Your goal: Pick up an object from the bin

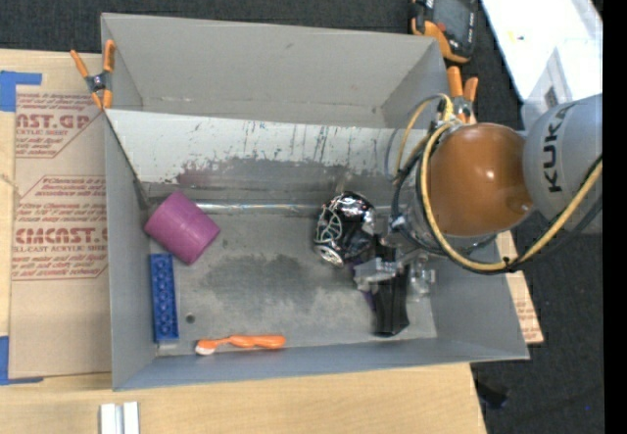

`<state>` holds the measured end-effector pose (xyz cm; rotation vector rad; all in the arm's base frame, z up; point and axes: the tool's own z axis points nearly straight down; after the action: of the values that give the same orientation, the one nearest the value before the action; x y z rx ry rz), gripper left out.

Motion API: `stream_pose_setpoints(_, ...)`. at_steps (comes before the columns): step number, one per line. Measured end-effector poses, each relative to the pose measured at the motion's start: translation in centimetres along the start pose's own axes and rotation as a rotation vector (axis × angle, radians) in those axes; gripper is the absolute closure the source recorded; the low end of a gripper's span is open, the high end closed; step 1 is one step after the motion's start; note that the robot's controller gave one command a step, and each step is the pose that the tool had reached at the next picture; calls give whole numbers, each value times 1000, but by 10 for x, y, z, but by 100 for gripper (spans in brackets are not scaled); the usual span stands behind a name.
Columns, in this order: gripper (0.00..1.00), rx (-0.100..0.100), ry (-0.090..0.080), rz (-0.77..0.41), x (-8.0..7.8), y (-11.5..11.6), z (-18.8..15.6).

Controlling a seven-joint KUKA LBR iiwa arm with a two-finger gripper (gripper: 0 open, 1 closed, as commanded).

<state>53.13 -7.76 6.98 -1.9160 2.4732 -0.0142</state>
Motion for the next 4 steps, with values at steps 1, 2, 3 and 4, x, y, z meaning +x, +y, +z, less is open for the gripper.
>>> stream_pose_setpoints(1,100,2,0,-43,2,0,0)
stream_pose_setpoints(2,100,-12,0,-41,2,3,-18)
stream_pose_setpoints(3,100,-5,-1,-40,1,1,-48)
stream_pose_setpoints(4,100,-9,-2,-40,0,2,-69)
